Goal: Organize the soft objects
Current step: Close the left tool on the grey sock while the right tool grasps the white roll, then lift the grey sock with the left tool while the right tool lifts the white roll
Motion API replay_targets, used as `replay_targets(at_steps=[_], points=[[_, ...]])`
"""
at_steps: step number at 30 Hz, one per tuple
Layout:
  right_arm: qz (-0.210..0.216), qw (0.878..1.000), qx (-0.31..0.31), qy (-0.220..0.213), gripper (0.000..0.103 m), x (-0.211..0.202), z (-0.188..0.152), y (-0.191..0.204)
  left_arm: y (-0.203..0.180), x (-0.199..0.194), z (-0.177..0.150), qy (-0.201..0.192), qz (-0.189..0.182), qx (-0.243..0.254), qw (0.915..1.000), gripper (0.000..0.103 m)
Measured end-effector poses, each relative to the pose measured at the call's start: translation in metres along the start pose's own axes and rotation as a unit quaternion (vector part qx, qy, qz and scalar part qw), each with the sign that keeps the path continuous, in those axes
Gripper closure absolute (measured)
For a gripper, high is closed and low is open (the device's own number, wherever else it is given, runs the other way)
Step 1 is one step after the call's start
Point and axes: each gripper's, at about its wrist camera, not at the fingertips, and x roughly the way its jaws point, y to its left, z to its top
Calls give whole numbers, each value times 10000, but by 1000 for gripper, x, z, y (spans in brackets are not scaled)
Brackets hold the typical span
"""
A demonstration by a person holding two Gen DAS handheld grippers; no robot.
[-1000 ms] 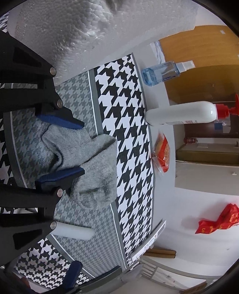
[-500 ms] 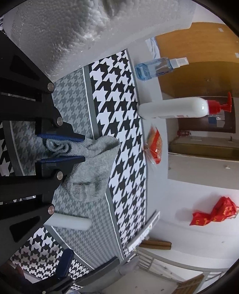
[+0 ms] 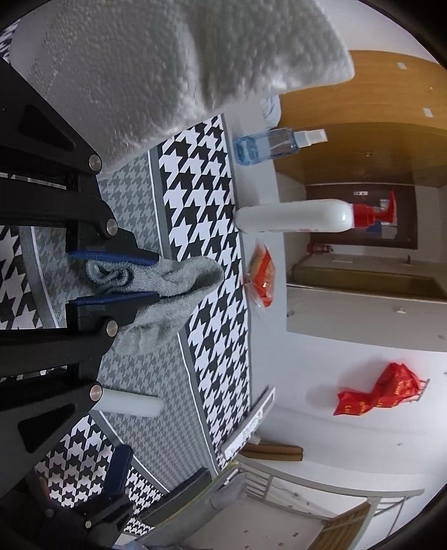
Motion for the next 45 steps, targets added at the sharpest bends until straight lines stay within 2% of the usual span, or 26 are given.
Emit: replay_targets(at_steps=[3, 8, 11, 16, 19, 24, 31, 45], points=[[-1, 10000, 6, 47, 25, 2, -2, 4, 1, -7, -2, -66, -66, 21, 10000, 86], [-89, 9999, 69, 89, 36, 1, -2, 7, 4, -18, -4, -252, -89, 23, 9996, 86], [-11, 10000, 10, 72, 52, 0, -3, 15, 4, -24, -5, -375, -100, 82, 9992, 86], [-107, 9999, 87, 25, 57, 1, -3, 14, 8, -33, -12, -461, -202, 116, 9987, 86], [-83, 9999, 93, -7, 64, -1, -5, 16, 10, -37, -14, -482, -283, 112, 9984, 86], [119, 9998, 124, -143, 71, -9, -9, 15, 10, -44, -16, -580, -386, 162, 9974, 86], [113, 9988, 139, -457, 71, -37, -14, 11, 9, -47, -16, -595, -370, 175, 9974, 86], [266, 9943, 137, -1025, 73, -82, -16, 8, 14, -94, -16, -975, -337, 203, 9945, 86]])
